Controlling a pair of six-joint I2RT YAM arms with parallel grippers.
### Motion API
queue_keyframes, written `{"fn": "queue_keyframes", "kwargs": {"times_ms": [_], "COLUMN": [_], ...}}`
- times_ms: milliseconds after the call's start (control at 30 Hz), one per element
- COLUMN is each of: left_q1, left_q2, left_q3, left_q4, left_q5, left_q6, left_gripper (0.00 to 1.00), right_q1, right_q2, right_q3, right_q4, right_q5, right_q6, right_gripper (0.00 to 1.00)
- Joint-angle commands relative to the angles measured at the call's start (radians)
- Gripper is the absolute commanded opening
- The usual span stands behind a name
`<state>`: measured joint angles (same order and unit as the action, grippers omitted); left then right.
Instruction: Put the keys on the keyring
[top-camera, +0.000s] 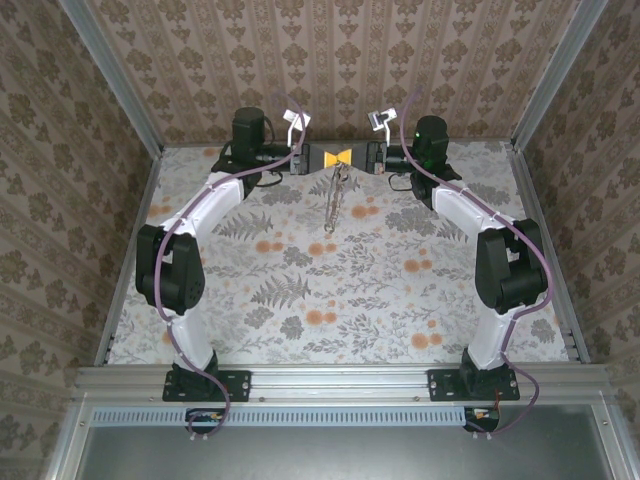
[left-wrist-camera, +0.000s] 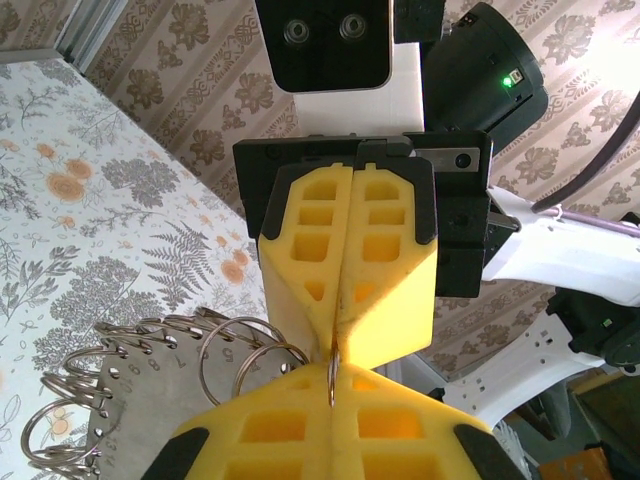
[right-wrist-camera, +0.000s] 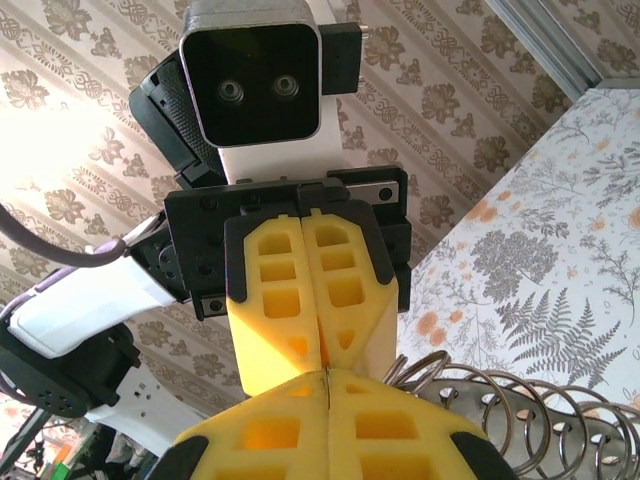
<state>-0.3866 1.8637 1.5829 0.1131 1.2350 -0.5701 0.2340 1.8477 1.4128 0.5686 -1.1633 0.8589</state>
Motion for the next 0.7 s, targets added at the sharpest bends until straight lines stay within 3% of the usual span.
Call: {"fn": "queue_keyframes", "kwargs": {"times_ms": [0,167,300,367,667], "left_q1": [-0.014,-0.014,-0.012,-0.009,0.006], "left_q2": [-0.023,-0.028,-0.038,-0.04,-0.028], "left_q3": [-0.023,-0.042,-0.057,-0.063,-0.099], "left_q4": [0.054,0.131,0.194,0.219,0.423], "left_q5": [0.024,0.019,-0.011,-0.024,-0.046], "left_q6": [-0.018,-0.075,-0.128,-0.153,-0.326], "left_gripper": [0.0,0.0,0.0,0.0,0.0], "right_q1": [0.004,0.003,-0.003,-0.006,-0.015], "right_q2": [-0.025,-0.03,-0.043,-0.049,-0.079], "right_q3": [0.006,0.005,-0.02,-0.037,-0.141], "right_q4": [0.053,0.049,0.064,0.084,0.174], "right_q5": [0.019,0.029,0.047,0.05,0.071], "right_q6": [0.017,0.019,0.027,0.039,0.074], "right_gripper": [0.0,0.0,0.29,0.34,0.4]}}
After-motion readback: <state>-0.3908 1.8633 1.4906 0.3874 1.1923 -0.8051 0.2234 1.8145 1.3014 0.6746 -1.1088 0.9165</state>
